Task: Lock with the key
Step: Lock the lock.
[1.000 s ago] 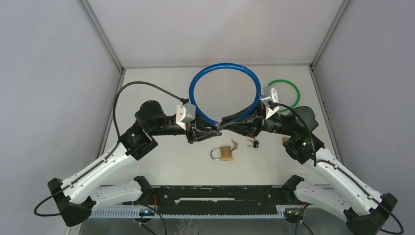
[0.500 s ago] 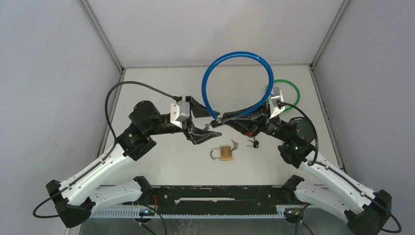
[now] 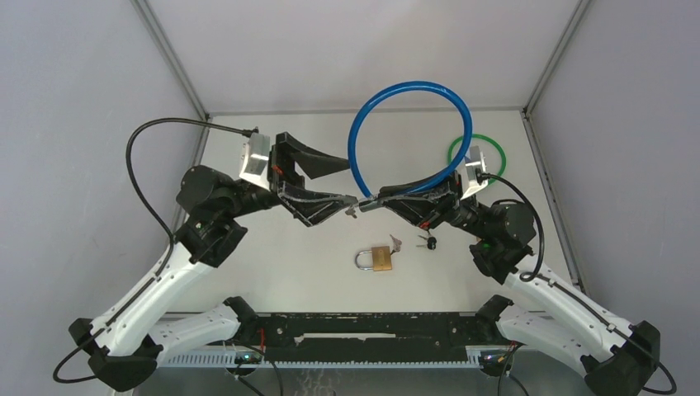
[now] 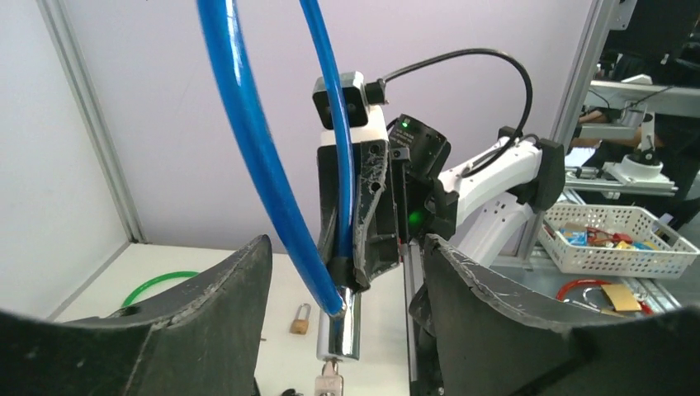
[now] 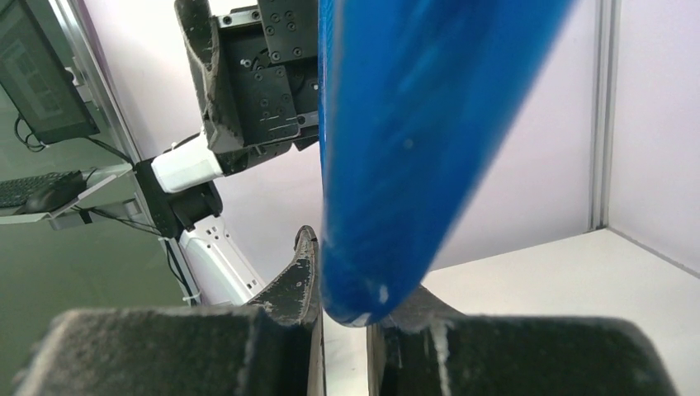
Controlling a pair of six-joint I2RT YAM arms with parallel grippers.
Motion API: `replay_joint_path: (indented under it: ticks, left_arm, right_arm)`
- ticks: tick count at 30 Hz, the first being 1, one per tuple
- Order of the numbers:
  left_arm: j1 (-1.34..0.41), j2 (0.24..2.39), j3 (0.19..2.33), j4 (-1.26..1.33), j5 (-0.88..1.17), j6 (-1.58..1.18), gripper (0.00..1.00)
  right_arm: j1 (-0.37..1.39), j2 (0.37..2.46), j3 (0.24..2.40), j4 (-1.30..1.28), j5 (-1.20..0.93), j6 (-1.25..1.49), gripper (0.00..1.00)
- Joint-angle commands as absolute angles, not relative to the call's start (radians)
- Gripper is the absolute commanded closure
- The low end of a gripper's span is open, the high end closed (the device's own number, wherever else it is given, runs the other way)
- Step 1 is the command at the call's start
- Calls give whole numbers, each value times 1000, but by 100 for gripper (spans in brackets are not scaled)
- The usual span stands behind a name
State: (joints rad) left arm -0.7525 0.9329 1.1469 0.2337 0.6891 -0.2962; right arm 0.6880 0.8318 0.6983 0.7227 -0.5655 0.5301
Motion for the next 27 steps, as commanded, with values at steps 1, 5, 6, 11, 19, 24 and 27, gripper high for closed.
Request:
replay_joint_path:
  ticks: [1, 5, 6, 11, 19, 24, 27]
  left_arm:
    - [-778, 975, 1212, 293, 649, -387, 30]
    - [-825, 1012, 1230, 323, 646, -390, 34]
    - [-825, 1022, 1237, 315, 631, -394, 40]
    - [-831, 1035, 1230, 302, 602, -395, 99]
    - [-928, 1042, 1130, 356, 572, -441, 100]
    - [-945, 1071, 1101, 333, 574, -451, 100]
    - [-946, 1076, 1075, 302, 577, -448, 100]
  right_arm:
    - [704, 803, 710, 789, -562, 499, 100]
    - [716, 799, 710, 786, -558, 479, 100]
    - [718, 796, 710, 786, -560, 476, 100]
    - [719, 771, 710, 777, -533, 470, 100]
    - [760, 784, 710, 911, -370, 475, 100]
    - [764, 776, 710, 963, -307, 466, 100]
    - [762, 766, 711, 950, -292, 454, 100]
